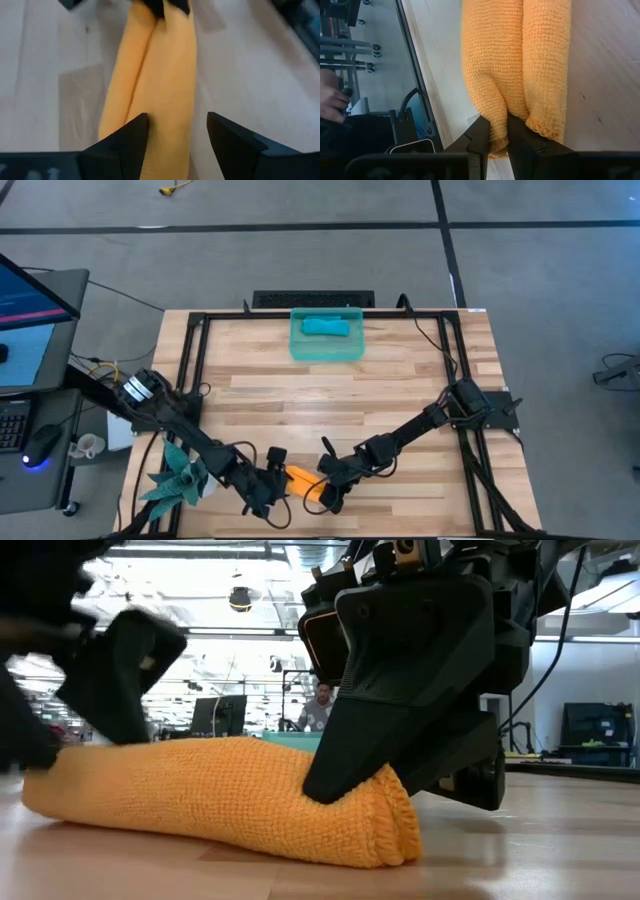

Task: Roll microfiber towels into tight, uniform cylinder then place into a basket
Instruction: Roll the orange microfiber cloth

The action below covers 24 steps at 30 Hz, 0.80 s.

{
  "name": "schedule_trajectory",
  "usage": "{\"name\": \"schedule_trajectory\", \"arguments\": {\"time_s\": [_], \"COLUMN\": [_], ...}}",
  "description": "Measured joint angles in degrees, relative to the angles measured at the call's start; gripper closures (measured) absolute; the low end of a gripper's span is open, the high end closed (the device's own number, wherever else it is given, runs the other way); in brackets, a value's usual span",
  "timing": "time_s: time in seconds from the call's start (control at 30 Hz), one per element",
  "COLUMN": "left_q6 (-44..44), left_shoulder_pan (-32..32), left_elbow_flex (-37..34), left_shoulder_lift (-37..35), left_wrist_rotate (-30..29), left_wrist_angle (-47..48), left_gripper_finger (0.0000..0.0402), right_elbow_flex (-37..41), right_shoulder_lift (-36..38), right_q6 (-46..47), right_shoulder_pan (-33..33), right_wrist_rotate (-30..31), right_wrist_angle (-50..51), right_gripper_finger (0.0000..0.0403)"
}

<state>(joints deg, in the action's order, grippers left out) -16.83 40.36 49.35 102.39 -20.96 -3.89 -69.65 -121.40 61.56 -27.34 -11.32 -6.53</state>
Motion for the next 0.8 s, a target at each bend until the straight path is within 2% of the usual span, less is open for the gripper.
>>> {"name": "schedule_trajectory", "arguments": {"time_s": [0.17,0.37,0.47,0.57,0.67,0.8], "left_q6": [-0.6,-6.9,-10.0,-13.2,-14.5,-19.2], "left_shoulder_pan": [0.0,-0.3,-0.9,-2.1,-2.5,-3.1], "left_elbow_flex": [0.2,0.3,0.3,0.3,0.2,0.3], "left_shoulder_lift": [4.0,5.3,5.4,5.3,5.3,5.1], "left_wrist_rotate": [-0.2,-6.9,-7.2,-4.6,-1.8,5.0], "left_wrist_angle": [-1.4,0.4,1.1,1.3,0.5,-0.7], "left_gripper_finger": [0.0205,0.0205,0.0212,0.0245,0.0302,0.0375], "right_elbow_flex": [0.0,0.0,0.0,0.0,0.0,0.0], "right_shoulder_lift": [0.0,0.0,0.0,0.0,0.0,0.0], "right_q6": [0.0,-0.7,-4.0,-6.0,-6.1,-6.5], "right_shoulder_pan": [0.0,0.0,0.1,0.1,0.1,-0.2], "right_wrist_rotate": [-0.2,-0.4,-0.9,-1.8,-2.2,-3.4], "right_wrist_angle": [0.0,-0.1,-0.1,-0.1,0.0,-0.2], "right_gripper_finger": [0.0323,0.0323,0.0323,0.0324,0.0323,0.0323]}}
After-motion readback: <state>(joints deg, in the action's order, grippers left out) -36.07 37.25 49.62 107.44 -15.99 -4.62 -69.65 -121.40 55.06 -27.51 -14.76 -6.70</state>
